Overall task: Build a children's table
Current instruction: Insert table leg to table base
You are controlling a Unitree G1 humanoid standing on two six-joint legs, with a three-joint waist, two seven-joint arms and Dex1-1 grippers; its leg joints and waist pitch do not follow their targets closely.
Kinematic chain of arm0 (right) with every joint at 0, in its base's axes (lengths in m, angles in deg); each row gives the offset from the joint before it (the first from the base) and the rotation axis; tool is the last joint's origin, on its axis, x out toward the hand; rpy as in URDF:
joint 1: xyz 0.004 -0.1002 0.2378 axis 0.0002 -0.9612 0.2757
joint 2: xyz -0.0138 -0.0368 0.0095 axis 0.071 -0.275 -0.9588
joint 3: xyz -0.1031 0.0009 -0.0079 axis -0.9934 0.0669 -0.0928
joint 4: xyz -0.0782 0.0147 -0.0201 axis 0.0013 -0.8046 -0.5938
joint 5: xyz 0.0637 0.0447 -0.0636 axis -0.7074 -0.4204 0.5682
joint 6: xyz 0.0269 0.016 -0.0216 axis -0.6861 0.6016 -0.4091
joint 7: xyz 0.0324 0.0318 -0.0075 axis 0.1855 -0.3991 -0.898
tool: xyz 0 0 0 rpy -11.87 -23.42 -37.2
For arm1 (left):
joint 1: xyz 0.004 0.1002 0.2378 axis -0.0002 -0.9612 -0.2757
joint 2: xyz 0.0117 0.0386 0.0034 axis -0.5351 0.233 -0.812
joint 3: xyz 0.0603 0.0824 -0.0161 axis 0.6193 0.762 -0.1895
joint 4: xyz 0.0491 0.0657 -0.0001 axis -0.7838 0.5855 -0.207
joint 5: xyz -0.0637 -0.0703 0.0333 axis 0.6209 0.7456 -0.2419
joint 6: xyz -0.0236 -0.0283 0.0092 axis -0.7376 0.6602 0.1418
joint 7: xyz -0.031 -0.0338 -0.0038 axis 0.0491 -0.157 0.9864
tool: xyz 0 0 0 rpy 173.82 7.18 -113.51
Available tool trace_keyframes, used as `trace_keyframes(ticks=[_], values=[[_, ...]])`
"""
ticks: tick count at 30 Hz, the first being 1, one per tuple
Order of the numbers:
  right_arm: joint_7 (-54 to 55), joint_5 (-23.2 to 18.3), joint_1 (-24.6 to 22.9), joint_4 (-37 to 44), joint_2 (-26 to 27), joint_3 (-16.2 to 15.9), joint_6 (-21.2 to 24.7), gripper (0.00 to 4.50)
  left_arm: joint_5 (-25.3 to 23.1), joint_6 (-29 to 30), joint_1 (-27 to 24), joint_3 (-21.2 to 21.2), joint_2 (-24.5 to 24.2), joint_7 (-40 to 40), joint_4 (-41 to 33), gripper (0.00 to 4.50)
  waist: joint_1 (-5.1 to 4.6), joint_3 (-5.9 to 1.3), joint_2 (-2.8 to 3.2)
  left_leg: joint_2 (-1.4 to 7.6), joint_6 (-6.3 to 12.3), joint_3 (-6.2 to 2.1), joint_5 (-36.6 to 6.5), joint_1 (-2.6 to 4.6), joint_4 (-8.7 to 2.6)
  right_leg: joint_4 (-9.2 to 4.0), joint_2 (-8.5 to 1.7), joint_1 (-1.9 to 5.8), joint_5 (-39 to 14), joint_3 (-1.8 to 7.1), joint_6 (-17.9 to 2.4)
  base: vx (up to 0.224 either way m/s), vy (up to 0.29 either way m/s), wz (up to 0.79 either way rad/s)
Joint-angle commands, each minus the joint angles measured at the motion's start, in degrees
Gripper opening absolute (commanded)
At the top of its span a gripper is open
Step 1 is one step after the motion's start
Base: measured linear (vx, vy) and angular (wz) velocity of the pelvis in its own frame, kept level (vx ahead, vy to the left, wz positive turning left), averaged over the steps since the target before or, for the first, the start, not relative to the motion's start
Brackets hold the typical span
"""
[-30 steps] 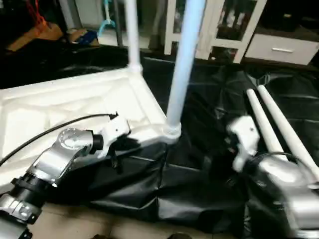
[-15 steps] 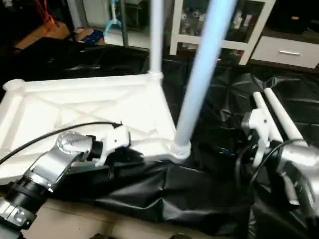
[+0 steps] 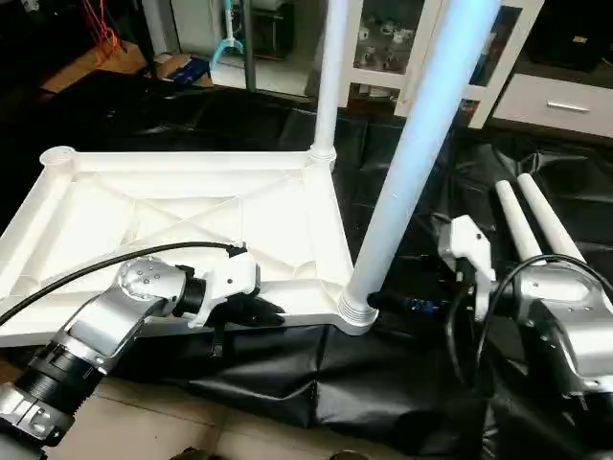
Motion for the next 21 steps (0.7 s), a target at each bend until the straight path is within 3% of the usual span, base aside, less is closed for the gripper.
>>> trace_keyframes(ticks=[1, 8, 14, 21], values=[[-0.55, 1.31, 1.16, -1.37, 0.65, -1.1, -1.65, 2.9, 1.99, -0.53, 0.52, 0.64, 1.69, 1.03, -2.54, 0.0, -0.29, -4.07, -1.39, 2.37, 5.97, -1.02, -8.26, 1.19, -4.31, -3.58, -1.7, 2.27, -14.39, 1.67, -10.75, 0.0, 0.0, 0.0], [-2.97, 3.13, 3.21, -4.97, 1.83, -3.65, -3.92, 2.9, 1.73, -0.47, 0.82, 0.78, 1.76, 1.29, -2.4, 0.0, -0.35, -4.15, -1.6, 2.27, 6.81, -0.9, -7.9, 1.1, -4.18, -3.41, -1.56, 2.4, -12.81, 1.79, -11.77, 0.0, 0.0, 0.0], [-4.49, 3.17, 4.93, -7.0, 2.0, -4.42, -3.0, 2.25, 1.65, -0.16, 0.81, 0.81, 1.65, 1.4, -2.57, 0.0, -0.38, -4.14, -1.59, 2.32, 6.37, -0.96, -8.54, 1.11, -4.28, -3.45, -1.53, 2.46, -13.73, 1.84, -11.61, 0.0, 0.0, 0.0], [-5.72, 3.68, 6.49, -9.24, 2.03, -5.1, -3.35, 1.91, 1.57, -0.09, 0.74, 0.83, 1.38, 1.66, -2.61, 0.0, -0.38, -4.18, -1.54, 2.3, 6.57, -0.9, -8.01, 1.06, -4.2, -3.37, -1.53, 2.48, -12.93, 1.9, -11.94, 0.0, 0.0, 0.0]])
